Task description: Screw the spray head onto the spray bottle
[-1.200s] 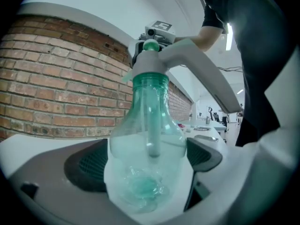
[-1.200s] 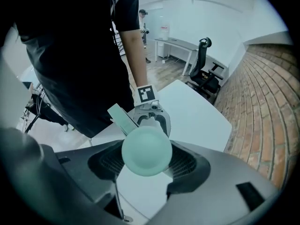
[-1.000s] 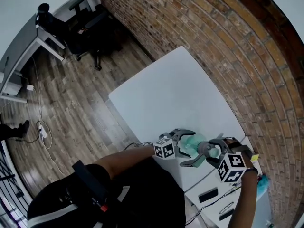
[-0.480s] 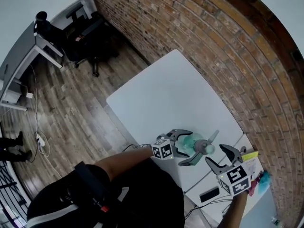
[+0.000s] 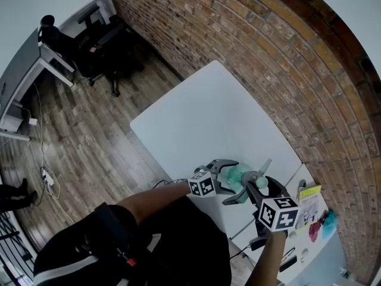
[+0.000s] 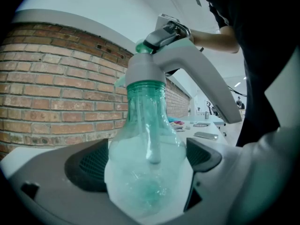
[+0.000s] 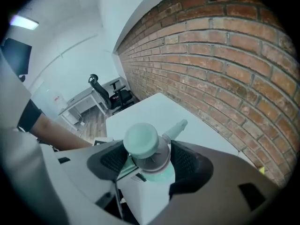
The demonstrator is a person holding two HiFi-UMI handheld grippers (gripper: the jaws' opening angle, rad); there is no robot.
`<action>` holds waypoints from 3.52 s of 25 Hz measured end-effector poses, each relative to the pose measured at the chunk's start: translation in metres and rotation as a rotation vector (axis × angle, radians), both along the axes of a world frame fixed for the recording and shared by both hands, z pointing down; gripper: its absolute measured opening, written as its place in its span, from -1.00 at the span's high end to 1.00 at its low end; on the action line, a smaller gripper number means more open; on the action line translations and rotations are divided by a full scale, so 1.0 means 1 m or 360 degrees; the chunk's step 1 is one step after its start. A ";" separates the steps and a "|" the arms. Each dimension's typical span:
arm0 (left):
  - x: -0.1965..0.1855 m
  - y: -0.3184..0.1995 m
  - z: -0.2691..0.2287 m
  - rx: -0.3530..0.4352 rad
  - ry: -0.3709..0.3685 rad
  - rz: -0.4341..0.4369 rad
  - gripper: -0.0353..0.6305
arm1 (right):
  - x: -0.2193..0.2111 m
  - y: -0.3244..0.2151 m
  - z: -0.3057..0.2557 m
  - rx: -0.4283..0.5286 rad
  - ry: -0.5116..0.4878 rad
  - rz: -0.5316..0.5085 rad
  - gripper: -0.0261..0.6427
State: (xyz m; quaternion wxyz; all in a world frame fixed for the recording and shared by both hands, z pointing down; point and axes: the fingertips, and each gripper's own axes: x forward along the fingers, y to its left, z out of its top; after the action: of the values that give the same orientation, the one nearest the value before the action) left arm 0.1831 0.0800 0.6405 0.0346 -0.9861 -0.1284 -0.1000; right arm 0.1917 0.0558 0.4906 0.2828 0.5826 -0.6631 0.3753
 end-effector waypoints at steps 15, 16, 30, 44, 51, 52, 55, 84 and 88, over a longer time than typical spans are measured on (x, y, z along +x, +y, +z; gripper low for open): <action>-0.001 0.001 0.000 -0.0034 0.0004 -0.0010 -0.65 | -0.010 0.001 0.016 -0.0265 0.0265 -0.0586 0.12; -0.001 0.001 0.000 -0.0041 0.0004 -0.0012 -0.65 | -0.011 0.002 0.017 -0.0289 0.0281 -0.0655 0.11; -0.001 0.001 0.001 -0.0038 0.0007 -0.0010 -0.64 | -0.018 0.011 0.022 -0.0411 0.0417 -0.1412 0.12; -0.004 0.001 -0.001 -0.0056 -0.0010 -0.0063 -0.61 | -0.023 0.015 0.022 -0.0406 0.0503 -0.1861 0.11; -0.003 0.000 -0.001 -0.0065 -0.0023 -0.0067 -0.61 | -0.023 0.013 0.020 -0.0385 0.0483 -0.1764 0.11; -0.003 0.000 -0.001 -0.0067 -0.0024 -0.0066 -0.61 | -0.023 0.011 0.018 -0.0367 0.0462 -0.1713 0.11; -0.004 0.000 0.000 -0.0076 -0.0032 -0.0070 -0.60 | -0.027 0.005 0.008 -0.0251 0.0377 -0.1542 0.11; -0.003 0.006 0.004 -0.0025 -0.0147 -0.0236 -0.59 | -0.006 0.015 0.021 -0.0189 0.0333 -0.0587 0.11; -0.003 0.005 0.004 -0.0012 -0.0146 -0.0231 -0.59 | -0.005 0.015 0.022 -0.0224 0.0337 -0.0604 0.11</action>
State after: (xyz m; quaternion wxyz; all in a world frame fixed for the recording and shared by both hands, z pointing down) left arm 0.1801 0.0846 0.6441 0.0176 -0.9873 -0.0583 -0.1469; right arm 0.1865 0.0706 0.5125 0.4564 0.4624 -0.6996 0.2976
